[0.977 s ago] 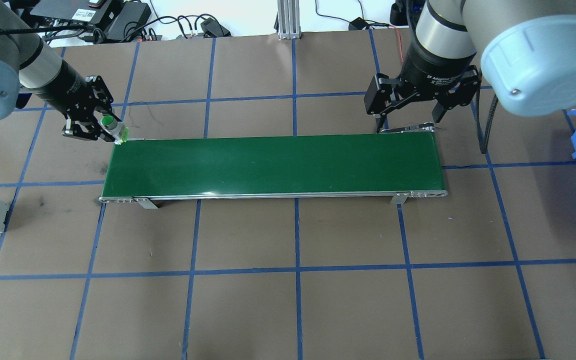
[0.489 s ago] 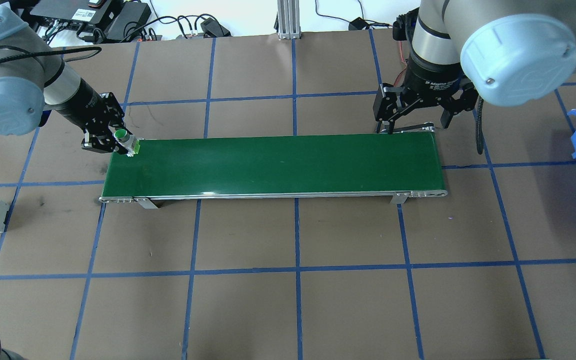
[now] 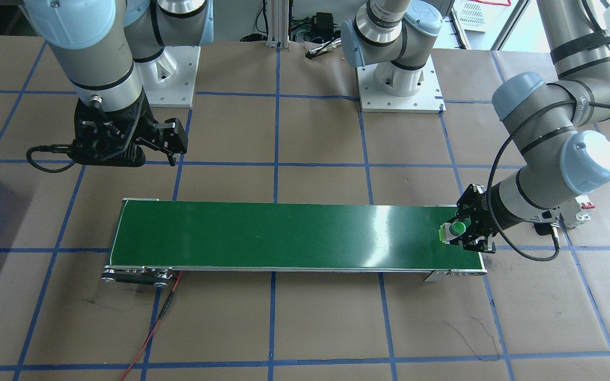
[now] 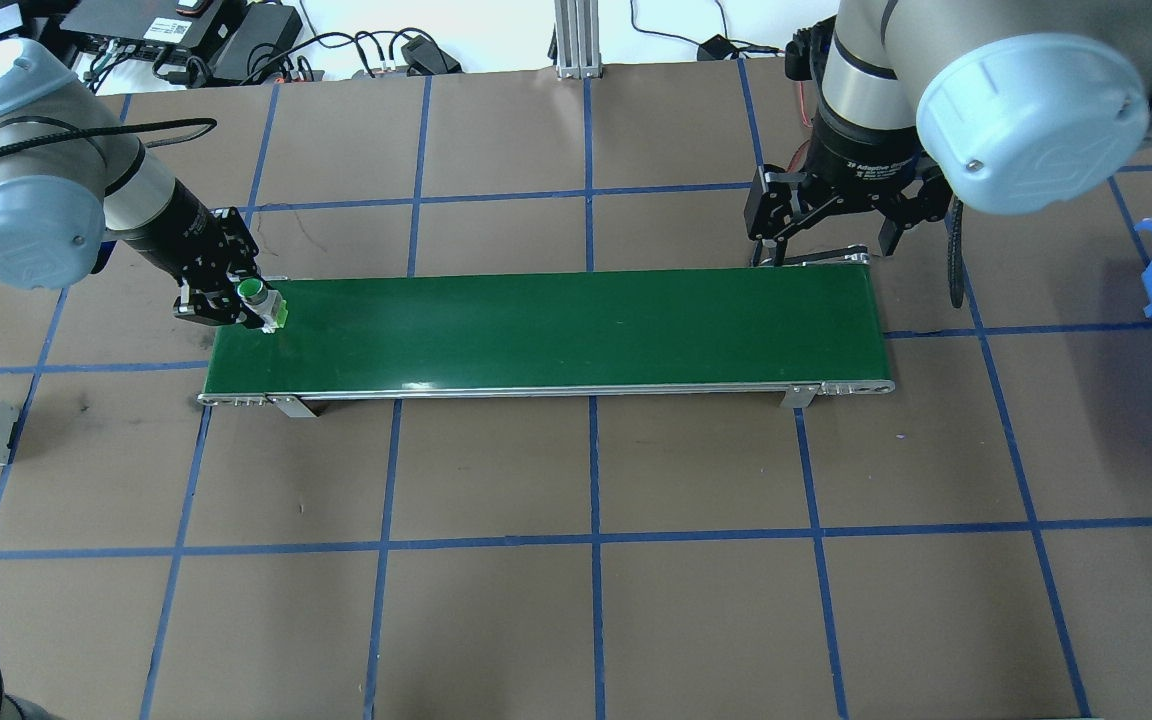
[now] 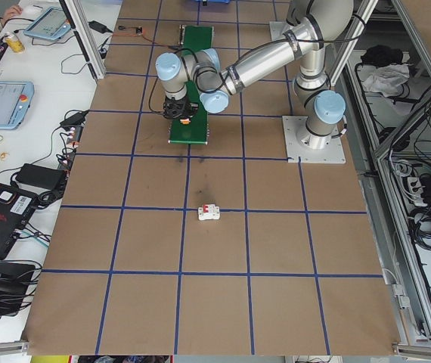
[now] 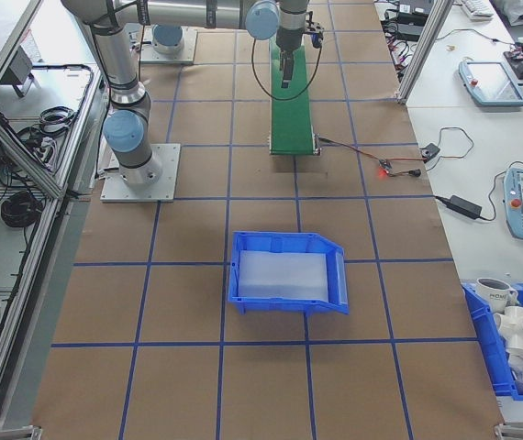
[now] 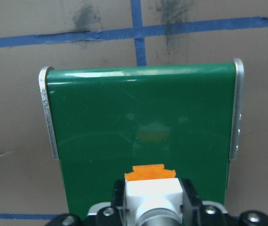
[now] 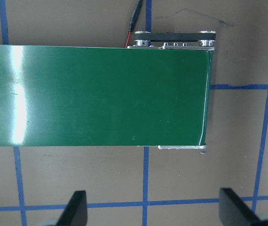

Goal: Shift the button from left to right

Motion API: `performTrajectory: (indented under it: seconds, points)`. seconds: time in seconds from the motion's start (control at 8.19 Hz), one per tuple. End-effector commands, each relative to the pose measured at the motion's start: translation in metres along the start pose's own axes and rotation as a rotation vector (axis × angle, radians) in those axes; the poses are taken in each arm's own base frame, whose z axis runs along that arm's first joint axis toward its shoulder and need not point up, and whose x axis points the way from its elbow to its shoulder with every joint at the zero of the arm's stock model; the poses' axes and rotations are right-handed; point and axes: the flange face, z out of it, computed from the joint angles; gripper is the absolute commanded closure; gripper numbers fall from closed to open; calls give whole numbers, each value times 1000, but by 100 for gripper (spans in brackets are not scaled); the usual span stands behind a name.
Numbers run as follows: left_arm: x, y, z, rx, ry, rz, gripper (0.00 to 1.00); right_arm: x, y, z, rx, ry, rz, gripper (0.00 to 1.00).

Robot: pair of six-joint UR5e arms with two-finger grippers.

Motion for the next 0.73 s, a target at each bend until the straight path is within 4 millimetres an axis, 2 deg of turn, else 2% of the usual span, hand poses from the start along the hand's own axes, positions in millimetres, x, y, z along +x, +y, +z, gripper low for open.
performTrajectory:
  seconds: [0.0,0.24,0.37,0.61]
  points:
    - [-4,-1,9,17,-4,3,100,-1,-5,7,-7,-4,-12,0]
    - [-3,-1,11,23,10,6,99,-4,-10,9,8,-22,-14,0]
    - [-3,-1,12,24,8,6,93,-4,-12,11,8,-22,-15,0]
    - [-2,-3,12,35,22,8,90,-3,-13,10,19,-18,-16,0]
